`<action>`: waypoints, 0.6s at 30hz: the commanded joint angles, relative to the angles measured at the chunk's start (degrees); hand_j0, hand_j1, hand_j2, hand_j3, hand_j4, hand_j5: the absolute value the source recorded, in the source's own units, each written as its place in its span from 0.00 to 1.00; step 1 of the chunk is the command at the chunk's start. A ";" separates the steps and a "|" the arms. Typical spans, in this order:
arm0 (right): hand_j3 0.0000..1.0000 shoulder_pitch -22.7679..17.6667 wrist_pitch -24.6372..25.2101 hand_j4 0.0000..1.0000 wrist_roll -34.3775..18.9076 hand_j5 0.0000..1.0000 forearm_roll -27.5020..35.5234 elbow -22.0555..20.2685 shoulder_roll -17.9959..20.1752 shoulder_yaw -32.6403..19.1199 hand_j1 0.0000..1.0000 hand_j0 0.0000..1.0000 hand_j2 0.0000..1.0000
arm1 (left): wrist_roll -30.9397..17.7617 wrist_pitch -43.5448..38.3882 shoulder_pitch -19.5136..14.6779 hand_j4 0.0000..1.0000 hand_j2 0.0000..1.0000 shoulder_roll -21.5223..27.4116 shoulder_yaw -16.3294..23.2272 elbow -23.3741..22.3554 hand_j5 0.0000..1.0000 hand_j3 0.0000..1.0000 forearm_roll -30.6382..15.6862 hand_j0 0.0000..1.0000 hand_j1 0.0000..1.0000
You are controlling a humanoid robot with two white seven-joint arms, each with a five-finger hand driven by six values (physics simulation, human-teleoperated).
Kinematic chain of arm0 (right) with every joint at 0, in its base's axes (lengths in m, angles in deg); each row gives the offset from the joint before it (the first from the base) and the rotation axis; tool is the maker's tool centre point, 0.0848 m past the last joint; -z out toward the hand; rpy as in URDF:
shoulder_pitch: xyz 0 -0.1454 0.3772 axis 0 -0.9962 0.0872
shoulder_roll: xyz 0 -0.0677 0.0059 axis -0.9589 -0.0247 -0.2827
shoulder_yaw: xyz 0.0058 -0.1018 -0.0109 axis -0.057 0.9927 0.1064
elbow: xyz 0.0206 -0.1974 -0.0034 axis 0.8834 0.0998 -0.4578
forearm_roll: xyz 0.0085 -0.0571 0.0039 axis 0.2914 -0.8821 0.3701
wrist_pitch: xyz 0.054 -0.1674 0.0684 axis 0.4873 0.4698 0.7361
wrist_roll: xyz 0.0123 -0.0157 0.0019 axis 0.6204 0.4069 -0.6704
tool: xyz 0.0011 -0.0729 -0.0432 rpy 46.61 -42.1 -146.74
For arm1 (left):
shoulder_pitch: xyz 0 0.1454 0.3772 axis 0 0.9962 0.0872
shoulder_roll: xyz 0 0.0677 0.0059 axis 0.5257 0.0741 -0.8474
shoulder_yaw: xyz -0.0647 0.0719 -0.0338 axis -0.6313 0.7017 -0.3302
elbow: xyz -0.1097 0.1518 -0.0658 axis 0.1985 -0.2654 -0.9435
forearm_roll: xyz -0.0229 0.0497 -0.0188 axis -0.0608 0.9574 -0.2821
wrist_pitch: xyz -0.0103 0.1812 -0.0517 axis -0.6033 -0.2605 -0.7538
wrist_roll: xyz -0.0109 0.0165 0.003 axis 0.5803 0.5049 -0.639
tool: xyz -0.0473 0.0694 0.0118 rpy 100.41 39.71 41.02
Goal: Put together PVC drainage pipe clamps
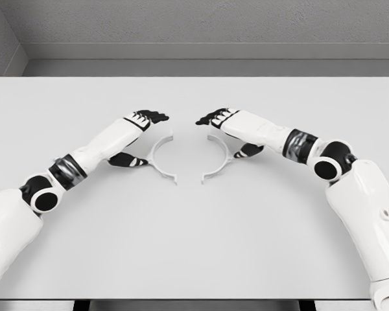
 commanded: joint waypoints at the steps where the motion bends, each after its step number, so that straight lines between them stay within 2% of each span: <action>1: 1.00 0.09 0.13 1.00 0.02 1.00 0.41 0.07 -0.28 0.14 1.00 1.00 1.00 | 0.03 0.00 0.00 1.00 1.00 -0.30 -0.02 0.19 1.00 1.00 -0.27 1.00 1.00; 18: 1.00 0.79 0.86 1.00 0.02 1.00 0.41 0.07 -2.39 2.16 1.00 1.00 1.00 | 0.03 0.00 -0.35 1.00 1.00 -0.04 -0.99 -0.25 1.00 1.00 -0.36 1.00 1.00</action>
